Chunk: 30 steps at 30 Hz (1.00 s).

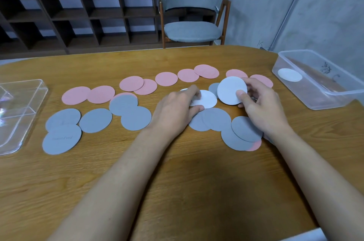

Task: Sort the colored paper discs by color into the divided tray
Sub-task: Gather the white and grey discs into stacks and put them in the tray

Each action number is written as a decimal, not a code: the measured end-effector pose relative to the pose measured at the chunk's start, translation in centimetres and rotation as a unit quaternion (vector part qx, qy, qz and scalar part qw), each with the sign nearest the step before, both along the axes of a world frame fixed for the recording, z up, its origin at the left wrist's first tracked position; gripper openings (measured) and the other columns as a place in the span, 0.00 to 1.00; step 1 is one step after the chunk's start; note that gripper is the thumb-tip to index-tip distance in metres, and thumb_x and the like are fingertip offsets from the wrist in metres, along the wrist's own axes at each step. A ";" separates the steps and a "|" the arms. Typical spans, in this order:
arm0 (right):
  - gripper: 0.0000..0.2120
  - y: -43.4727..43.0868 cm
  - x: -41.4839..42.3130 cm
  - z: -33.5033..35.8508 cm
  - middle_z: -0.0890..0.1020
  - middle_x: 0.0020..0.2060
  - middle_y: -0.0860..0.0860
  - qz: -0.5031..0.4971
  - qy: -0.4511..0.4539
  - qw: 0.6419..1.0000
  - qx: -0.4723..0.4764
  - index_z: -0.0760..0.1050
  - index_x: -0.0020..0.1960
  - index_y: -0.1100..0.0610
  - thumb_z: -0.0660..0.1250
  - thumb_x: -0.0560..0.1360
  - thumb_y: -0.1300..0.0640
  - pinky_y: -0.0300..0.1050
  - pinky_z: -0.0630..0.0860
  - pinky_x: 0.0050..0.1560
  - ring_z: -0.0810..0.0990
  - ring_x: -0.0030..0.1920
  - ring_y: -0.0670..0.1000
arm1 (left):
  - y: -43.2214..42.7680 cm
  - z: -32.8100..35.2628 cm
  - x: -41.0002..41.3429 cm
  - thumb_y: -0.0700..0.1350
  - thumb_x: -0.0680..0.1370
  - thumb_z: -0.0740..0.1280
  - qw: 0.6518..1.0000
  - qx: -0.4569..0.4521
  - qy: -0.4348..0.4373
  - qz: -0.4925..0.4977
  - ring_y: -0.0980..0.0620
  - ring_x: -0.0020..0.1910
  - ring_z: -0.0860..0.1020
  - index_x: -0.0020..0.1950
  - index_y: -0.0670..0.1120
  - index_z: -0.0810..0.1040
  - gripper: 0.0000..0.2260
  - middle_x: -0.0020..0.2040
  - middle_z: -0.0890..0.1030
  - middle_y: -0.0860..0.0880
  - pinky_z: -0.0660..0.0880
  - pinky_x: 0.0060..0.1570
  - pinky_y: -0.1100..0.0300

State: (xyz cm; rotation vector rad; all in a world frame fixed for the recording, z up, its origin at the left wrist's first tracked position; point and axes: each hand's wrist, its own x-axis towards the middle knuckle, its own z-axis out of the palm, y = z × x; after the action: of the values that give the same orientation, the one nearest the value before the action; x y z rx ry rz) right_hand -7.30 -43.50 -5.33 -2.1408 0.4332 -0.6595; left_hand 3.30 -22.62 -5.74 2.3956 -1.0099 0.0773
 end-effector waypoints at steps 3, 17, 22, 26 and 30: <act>0.12 0.0 0.0 0.0 0.83 0.48 0.44 0.000 0.004 1.000 -0.004 0.78 0.64 0.45 0.66 0.82 0.57 0.40 0.78 0.48 0.84 0.42 0.47 | -0.1 0.3 0.0 0.55 0.82 0.67 0.999 0.007 -0.040 -0.011 0.45 0.59 0.78 0.70 0.55 0.76 0.17 0.62 0.79 0.53 0.74 0.51 0.51; 0.12 0.0 0.1 0.0 0.83 0.49 0.44 0.001 0.004 1.000 -0.009 0.79 0.64 0.48 0.67 0.81 0.56 0.46 0.79 0.53 0.84 0.47 0.51 | -0.5 -0.2 -0.3 0.48 0.84 0.60 0.969 -0.091 -0.230 -0.002 0.47 0.40 0.76 0.46 0.44 0.78 0.12 0.40 0.79 0.49 0.66 0.34 0.57; 0.13 0.0 0.0 0.1 0.84 0.51 0.42 0.011 -0.006 1.000 -0.001 0.79 0.65 0.48 0.68 0.81 0.57 0.51 0.81 0.57 0.84 0.50 0.51 | -0.5 -0.1 -0.8 0.43 0.80 0.67 0.973 -0.166 -0.157 -0.043 0.50 0.42 0.76 0.47 0.44 0.78 0.03 0.41 0.79 0.51 0.74 0.39 0.54; 0.18 0.5 -0.1 0.1 0.85 0.57 0.44 0.086 -0.007 0.996 0.026 0.77 0.71 0.46 0.66 0.83 0.59 0.58 0.81 0.61 0.85 0.52 0.50 | -0.8 -0.3 -1.2 0.40 0.77 0.70 0.969 -0.244 -0.016 -0.032 0.53 0.36 0.77 0.47 0.45 0.80 0.01 0.37 0.79 0.52 0.77 0.39 0.55; 0.20 0.6 -0.1 -0.2 0.82 0.64 0.40 0.132 0.008 0.991 0.023 0.73 0.74 0.45 0.64 0.84 0.58 0.58 0.79 0.65 0.83 0.60 0.46 | -1.1 -0.6 -1.0 0.42 0.76 0.74 0.959 -0.274 0.064 0.011 0.55 0.34 0.78 0.56 0.47 0.82 0.09 0.37 0.81 0.51 0.79 0.40 0.63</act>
State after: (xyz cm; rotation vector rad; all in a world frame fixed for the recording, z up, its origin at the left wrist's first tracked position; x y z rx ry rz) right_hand -7.44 -42.88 -5.53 -2.1120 0.1667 -0.4789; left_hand 2.32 -23.67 -6.35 1.8776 -0.7767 0.1837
